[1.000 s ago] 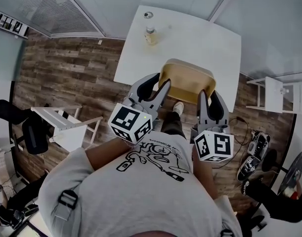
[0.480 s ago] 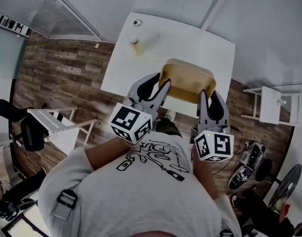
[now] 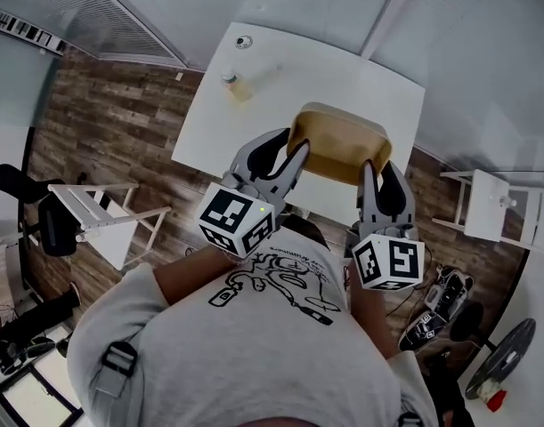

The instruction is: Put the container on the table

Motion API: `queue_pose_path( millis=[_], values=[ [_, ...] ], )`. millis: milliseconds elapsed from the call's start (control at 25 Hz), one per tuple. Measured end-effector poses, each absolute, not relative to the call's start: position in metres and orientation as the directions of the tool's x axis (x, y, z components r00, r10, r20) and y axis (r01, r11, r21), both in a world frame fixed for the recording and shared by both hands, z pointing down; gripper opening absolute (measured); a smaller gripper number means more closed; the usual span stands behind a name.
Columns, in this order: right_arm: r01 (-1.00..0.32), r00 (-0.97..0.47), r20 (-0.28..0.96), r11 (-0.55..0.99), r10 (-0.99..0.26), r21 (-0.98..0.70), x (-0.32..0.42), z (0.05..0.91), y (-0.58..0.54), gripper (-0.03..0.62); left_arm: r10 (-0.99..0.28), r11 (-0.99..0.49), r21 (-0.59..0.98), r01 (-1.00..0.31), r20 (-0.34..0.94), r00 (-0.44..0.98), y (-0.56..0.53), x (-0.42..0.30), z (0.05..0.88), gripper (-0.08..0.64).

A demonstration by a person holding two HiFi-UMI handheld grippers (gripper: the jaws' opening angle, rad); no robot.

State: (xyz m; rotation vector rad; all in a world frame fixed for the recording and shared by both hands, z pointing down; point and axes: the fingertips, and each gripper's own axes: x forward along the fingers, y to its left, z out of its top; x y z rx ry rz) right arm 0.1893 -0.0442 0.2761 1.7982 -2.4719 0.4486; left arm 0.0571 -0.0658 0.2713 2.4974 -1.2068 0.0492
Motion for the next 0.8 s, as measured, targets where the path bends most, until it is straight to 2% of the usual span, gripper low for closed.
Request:
queue_pose_path(
  millis=[320,800],
  values=[
    [-0.935,-0.333,0.222,0.29,-0.916,-0.204,0.194,0.283,-0.068,0.089,-0.751,-0.558,0.317,-0.767,0.201,0.629,-0.086,0.062,0.278,0.106],
    [-0.939,-0.327,0.206,0.291,-0.922,-0.185,0.154,0.265,-0.101,0.089,-0.74,-0.585,0.297,-0.754,0.185,0.647,-0.122,0.023,0.262,0.106]
  ],
)
